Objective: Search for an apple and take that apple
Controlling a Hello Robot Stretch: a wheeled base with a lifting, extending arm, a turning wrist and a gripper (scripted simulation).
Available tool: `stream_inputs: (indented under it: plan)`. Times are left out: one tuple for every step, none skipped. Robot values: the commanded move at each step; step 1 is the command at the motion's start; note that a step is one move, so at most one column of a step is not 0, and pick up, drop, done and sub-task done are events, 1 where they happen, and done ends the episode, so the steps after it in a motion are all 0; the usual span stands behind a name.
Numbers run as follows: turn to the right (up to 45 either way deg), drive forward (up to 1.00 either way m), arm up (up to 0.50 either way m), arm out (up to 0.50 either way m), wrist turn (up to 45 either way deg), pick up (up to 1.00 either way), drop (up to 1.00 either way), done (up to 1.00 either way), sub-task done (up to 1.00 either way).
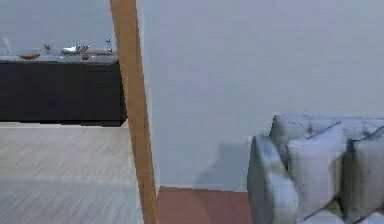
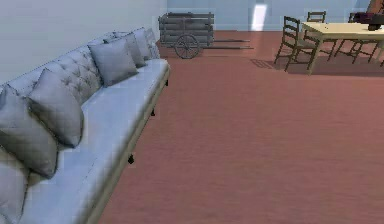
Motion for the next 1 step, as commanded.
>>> stream_inputs:
  plan:
    - [3.0,0.0,0.0,0.0,0.0,0.0,0.0,0.0,0.0]
